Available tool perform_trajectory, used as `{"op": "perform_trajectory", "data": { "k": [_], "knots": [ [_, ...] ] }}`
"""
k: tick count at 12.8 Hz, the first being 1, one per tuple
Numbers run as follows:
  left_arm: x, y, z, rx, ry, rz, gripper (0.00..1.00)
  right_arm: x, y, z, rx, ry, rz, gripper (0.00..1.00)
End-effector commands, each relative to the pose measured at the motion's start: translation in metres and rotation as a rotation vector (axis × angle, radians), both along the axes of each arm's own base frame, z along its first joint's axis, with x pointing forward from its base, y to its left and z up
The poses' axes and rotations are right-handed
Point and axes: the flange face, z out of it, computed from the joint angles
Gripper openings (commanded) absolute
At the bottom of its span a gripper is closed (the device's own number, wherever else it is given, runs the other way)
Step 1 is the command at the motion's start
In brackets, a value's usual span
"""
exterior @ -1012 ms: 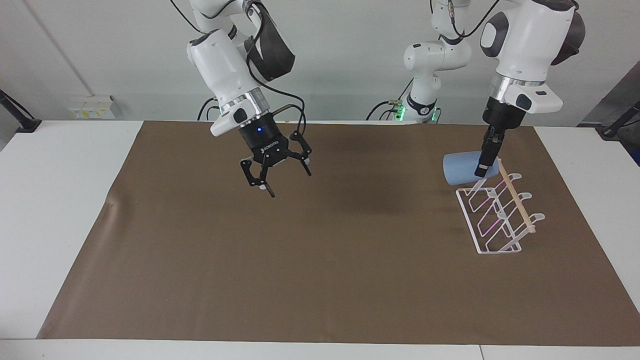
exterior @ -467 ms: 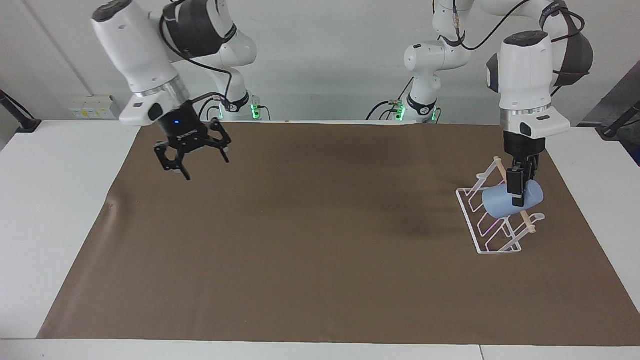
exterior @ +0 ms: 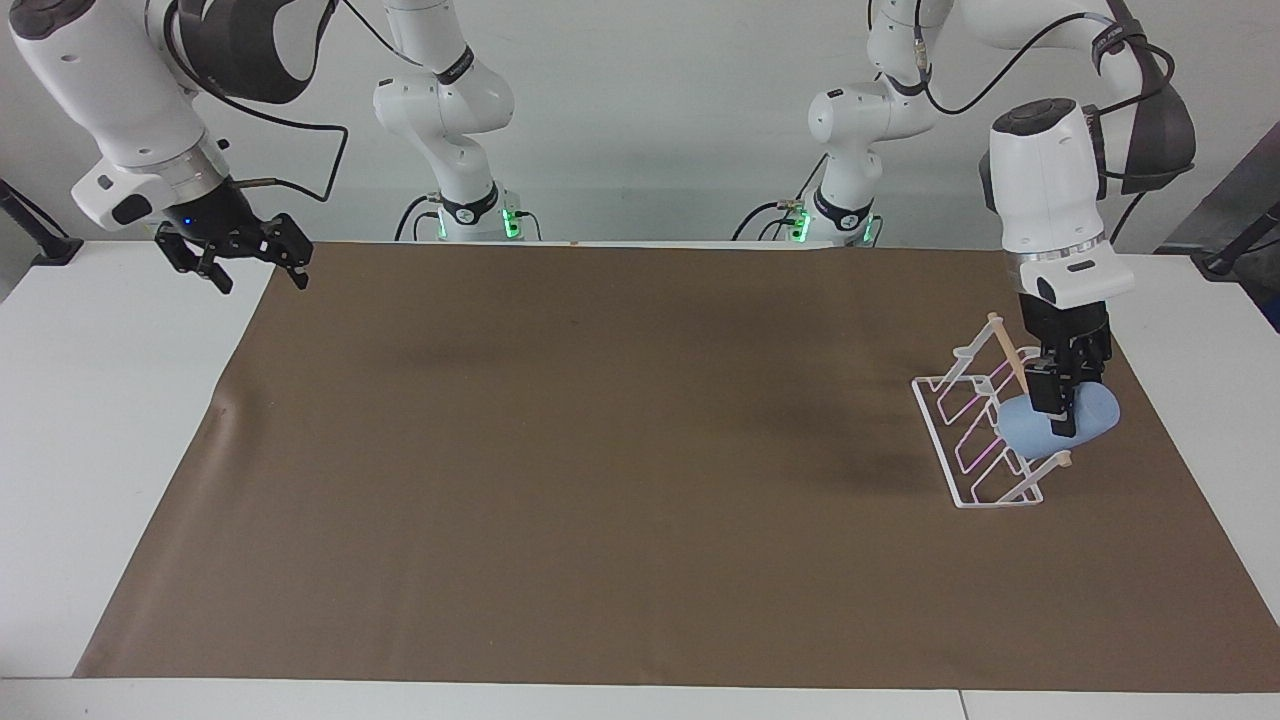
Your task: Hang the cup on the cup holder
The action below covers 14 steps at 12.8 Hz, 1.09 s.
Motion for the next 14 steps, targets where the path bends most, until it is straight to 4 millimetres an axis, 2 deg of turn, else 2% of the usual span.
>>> {"op": "perform_trajectory", "data": {
  "k": [1, 3, 6, 10, 12, 14],
  "knots": [
    [0.001, 0.003, -0.010, 0.031, 0.002, -0.021, 0.00, 0.001, 0.034, 0.030, -0.026, -0.009, -0.050, 1.00],
    [-0.001, 0.002, -0.020, 0.056, 0.008, -0.025, 0.00, 0.004, 0.078, 0.044, -0.025, -0.013, -0.032, 1.00],
    [-0.006, -0.001, -0.037, 0.051, 0.016, -0.043, 0.00, 0.009, 0.114, 0.049, -0.025, -0.055, -0.032, 1.00],
    [-0.002, -0.001, -0.044, 0.063, 0.000, -0.058, 0.00, 0.008, 0.112, 0.027, -0.020, -0.087, -0.043, 1.00],
    [-0.003, 0.006, -0.050, 0.081, 0.004, -0.048, 0.00, 0.008, 0.105, 0.012, -0.017, -0.124, -0.053, 1.00],
    [-0.004, 0.006, -0.053, 0.081, 0.005, -0.053, 0.00, 0.011, 0.099, 0.009, -0.016, -0.136, -0.064, 1.00]
  ]
}}
